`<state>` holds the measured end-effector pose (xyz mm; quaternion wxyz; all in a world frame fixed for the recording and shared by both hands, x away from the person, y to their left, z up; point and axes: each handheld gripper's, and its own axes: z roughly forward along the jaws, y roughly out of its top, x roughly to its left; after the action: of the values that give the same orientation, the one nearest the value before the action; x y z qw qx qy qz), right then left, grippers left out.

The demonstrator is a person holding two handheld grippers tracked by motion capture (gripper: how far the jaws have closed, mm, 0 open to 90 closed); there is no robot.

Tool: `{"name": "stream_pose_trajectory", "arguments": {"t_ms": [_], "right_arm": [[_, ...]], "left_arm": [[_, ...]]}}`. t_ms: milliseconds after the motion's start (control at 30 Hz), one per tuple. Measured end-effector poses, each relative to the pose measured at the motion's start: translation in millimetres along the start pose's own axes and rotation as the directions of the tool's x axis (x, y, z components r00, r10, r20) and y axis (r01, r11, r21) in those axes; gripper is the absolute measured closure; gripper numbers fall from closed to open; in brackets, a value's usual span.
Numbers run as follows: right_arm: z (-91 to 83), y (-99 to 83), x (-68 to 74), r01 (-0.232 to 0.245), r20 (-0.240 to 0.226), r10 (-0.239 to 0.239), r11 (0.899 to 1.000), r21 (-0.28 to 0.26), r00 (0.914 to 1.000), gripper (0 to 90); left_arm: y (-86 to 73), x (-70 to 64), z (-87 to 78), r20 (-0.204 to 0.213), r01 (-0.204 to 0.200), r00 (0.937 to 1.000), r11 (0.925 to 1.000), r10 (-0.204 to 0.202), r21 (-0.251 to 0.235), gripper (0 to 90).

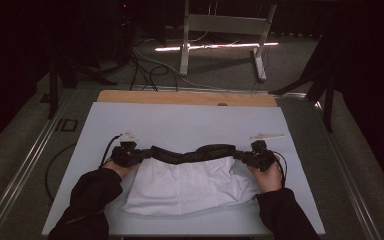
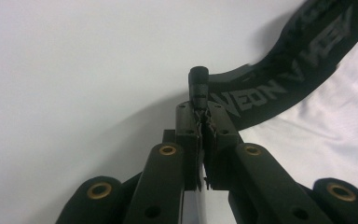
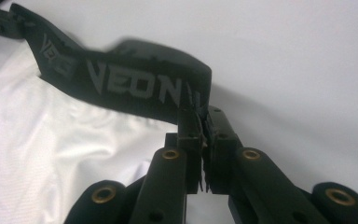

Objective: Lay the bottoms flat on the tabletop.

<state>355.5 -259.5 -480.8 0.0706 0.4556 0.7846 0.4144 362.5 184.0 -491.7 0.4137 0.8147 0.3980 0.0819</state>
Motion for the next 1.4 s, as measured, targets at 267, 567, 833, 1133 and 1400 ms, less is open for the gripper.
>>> {"name": "stream_pose_trajectory", "arguments": {"t_ms": [267,567,833,1133,1400], "right_arm": [[-8.6,21.6,-6.0,0.009,0.038,-0.007,0.999,-0.044,0.9993,86.9],[-1.0,43.6,-7.0,0.010,0.099,-0.001,0.996,-0.088,0.9951,86.9],[9.9,78.9,-16.2,-0.021,0.156,0.039,0.993,-0.115,0.9870,86.9],[33.8,115.2,-37.9,-0.048,0.302,0.069,0.996,-0.076,0.9507,86.8],[52.4,130.5,-62.3,-0.102,0.309,0.123,0.991,-0.084,0.9431,86.8]], "left_arm": [[19.7,6.7,-13.8,-0.060,-0.026,0.9980,0.9965,0.021,-0.080,86.7],[44.8,14.8,-13.2,-0.166,-0.058,0.9854,0.9920,0.039,-0.112,86.7],[72.8,30.4,-1.2,-0.230,-0.054,0.9731,0.9849,0.016,-0.164,86.6],[99.0,36.3,30.1,-0.274,-0.100,0.9600,0.9849,0.058,-0.141,86.4],[106.1,51.1,48.2,-0.279,-0.071,0.9599,0.9863,0.027,-0.149,86.2]]}}
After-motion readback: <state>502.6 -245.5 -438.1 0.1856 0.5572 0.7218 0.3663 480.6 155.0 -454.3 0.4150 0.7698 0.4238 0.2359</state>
